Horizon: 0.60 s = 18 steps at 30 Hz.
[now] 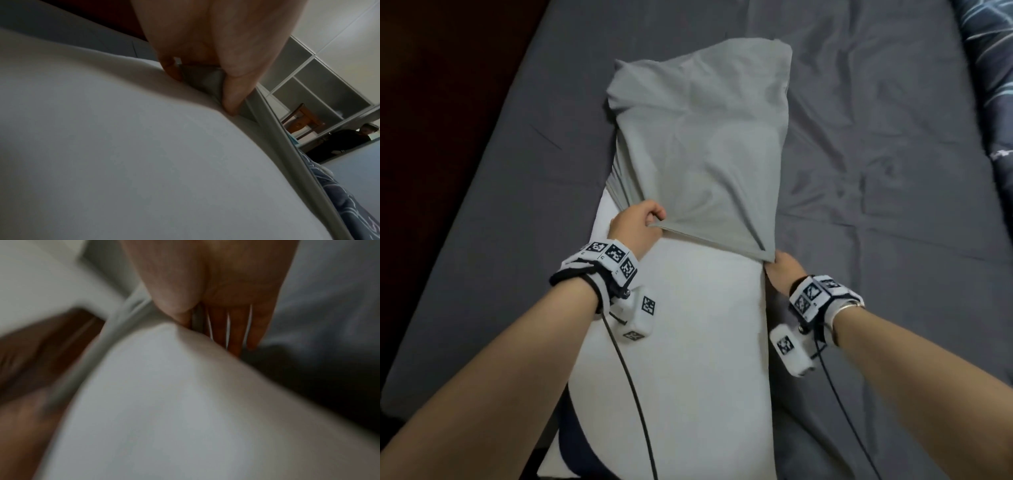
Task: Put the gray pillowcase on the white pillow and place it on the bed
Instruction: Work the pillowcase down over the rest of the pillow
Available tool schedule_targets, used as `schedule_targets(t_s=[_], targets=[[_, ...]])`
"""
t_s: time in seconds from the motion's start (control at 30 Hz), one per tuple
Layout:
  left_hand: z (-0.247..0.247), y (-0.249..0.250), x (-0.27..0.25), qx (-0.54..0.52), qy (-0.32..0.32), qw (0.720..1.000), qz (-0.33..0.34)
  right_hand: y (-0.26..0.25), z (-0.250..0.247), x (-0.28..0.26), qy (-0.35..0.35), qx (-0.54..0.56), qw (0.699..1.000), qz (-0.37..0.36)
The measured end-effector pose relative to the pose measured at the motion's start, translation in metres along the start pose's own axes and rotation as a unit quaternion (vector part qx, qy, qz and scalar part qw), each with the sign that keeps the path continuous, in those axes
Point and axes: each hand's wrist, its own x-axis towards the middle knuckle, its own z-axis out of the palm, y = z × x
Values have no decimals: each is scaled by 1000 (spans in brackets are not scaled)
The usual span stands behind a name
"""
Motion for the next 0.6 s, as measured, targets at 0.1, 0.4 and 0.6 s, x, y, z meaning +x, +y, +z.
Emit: schedule_targets(t_s=[0.1,0.4,0.6], targets=[[-5,-7,-9,-33,-6,999,11,-9,9,-5,-53,255,962,82],[-18,-28,-4,-51,15,999,-8,-55,34,8,50,261,957,115],[-32,-35,26,-14,75,994,-74,-57,45,4,154,364,917,48]])
